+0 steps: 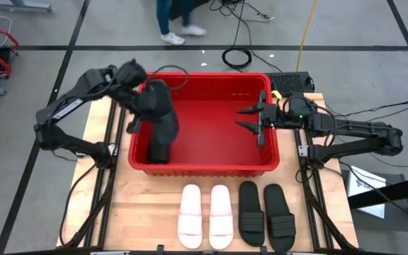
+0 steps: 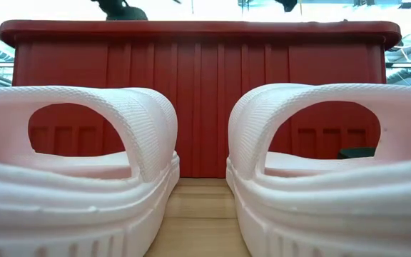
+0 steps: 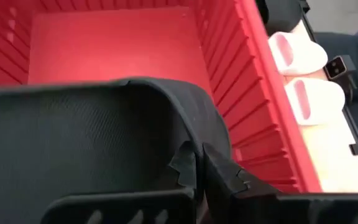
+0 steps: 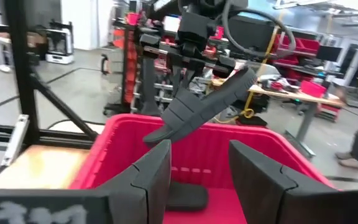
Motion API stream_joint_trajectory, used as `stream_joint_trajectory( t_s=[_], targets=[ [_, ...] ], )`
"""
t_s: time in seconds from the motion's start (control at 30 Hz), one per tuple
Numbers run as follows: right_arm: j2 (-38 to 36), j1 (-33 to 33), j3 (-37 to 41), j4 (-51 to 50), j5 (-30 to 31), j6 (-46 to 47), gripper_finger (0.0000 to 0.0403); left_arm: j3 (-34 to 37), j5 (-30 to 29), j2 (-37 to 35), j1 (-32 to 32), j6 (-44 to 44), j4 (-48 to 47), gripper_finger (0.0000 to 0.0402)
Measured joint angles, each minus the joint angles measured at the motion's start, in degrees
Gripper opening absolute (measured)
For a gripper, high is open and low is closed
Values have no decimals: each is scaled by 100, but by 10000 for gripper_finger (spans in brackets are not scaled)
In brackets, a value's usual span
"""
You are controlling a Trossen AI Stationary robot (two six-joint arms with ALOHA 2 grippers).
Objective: Pick and place slides into bin
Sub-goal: Put the left black slipper into the red bin
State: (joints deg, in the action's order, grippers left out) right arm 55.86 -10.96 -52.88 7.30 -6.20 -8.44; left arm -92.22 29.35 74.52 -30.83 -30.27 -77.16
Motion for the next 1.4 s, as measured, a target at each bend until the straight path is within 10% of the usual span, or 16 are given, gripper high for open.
stream_joint_trajectory(
  t_s=[0.33, 1.4],
  targets=[
    [0, -397, 0, -245, -4, -355, 153, -16, 656, 1037, -1376, -1068, -1114, 17],
    [2, -826, 0, -593, -9, -763, 153, -14, 358, 3399, -2486, -2073, -1293, 30]
  ],
)
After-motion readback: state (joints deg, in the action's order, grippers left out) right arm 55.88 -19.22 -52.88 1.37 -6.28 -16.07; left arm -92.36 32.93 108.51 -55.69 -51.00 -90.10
